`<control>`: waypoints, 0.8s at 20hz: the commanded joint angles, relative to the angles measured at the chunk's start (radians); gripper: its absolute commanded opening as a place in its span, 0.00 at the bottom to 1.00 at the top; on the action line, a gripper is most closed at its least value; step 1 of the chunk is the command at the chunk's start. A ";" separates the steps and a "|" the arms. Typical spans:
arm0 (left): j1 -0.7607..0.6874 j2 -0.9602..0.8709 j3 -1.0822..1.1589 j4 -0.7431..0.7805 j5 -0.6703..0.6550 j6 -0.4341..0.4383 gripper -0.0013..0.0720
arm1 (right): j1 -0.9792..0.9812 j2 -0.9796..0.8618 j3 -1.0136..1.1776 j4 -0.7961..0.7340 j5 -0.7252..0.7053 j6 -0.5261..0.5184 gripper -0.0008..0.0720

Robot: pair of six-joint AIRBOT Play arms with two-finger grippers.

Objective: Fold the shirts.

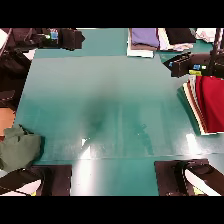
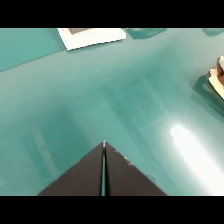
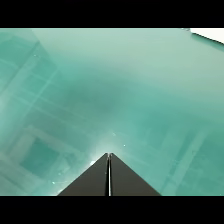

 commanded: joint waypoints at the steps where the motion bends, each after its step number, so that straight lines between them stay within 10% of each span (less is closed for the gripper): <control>1: 0.098 0.048 -0.008 0.084 -0.216 -0.024 0.05 | 0.001 0.001 0.001 0.005 0.004 0.000 0.04; 11: 0.617 0.522 -0.792 0.314 -0.460 0.004 0.06 | 0.001 0.000 -0.001 0.004 0.000 0.000 0.04; 13: 0.659 0.521 -0.920 0.357 -0.466 0.004 0.89 | 0.001 0.000 -0.001 0.004 0.000 0.000 0.04; 16: 0.671 0.520 -1.073 0.414 -0.428 0.003 0.90 | 0.001 -0.002 -0.001 0.004 0.000 0.000 0.04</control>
